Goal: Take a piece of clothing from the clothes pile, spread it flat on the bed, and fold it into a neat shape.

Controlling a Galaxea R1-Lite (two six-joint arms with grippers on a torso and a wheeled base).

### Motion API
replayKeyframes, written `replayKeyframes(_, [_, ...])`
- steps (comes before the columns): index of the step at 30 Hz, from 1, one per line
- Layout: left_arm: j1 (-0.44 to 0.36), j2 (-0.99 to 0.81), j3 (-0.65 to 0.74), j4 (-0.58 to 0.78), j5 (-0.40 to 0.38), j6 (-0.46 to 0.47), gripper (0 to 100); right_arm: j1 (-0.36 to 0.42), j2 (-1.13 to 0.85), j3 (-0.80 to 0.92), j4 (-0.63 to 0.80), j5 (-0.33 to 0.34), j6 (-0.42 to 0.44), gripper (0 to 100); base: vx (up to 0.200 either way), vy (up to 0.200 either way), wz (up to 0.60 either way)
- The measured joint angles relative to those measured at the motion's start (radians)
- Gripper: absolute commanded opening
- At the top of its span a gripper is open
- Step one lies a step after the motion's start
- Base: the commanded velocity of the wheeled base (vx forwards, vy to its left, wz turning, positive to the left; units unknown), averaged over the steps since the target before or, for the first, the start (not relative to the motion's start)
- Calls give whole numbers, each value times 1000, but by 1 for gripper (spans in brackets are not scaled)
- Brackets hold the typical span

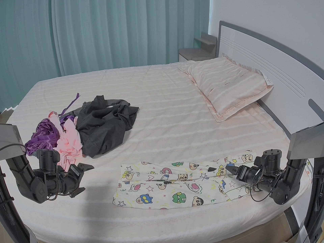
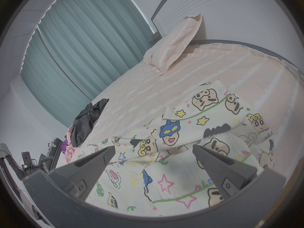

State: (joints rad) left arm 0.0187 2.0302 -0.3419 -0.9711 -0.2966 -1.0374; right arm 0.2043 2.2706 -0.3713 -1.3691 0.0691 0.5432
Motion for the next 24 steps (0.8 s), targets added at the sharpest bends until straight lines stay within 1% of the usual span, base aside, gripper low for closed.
replayKeyframes(4, [-4,2,2,0,1,5,100,9,0,0,-1,-5,0,100,200,0,0])
replayKeyframes(8, [-22,0,5,0,8,6,100,11,-4,0,-13,-5,0,100,0,0,0])
replayKeyframes(12, [-80,-1,12,0,24,7,100,11,-13,4,-20,-6,0,100,0,0,0])
replayKeyframes(16, [-166,1,5,0,63,15,100,15,-21,7,-21,-5,0,100,0,0,0])
replayKeyframes(18, [-220,6,-11,1,84,51,100,19,-25,9,-22,-5,0,100,0,0,0])
replayKeyframes(19, [-231,9,-15,1,87,68,100,20,-26,10,-22,-5,0,100,0,0,0])
replayKeyframes(23, [-285,34,-45,1,98,211,100,24,-29,10,-22,-5,1,100,0,0,0])
replayKeyframes(24, [-294,44,-54,2,100,234,100,25,-30,11,-22,-5,1,100,0,0,0])
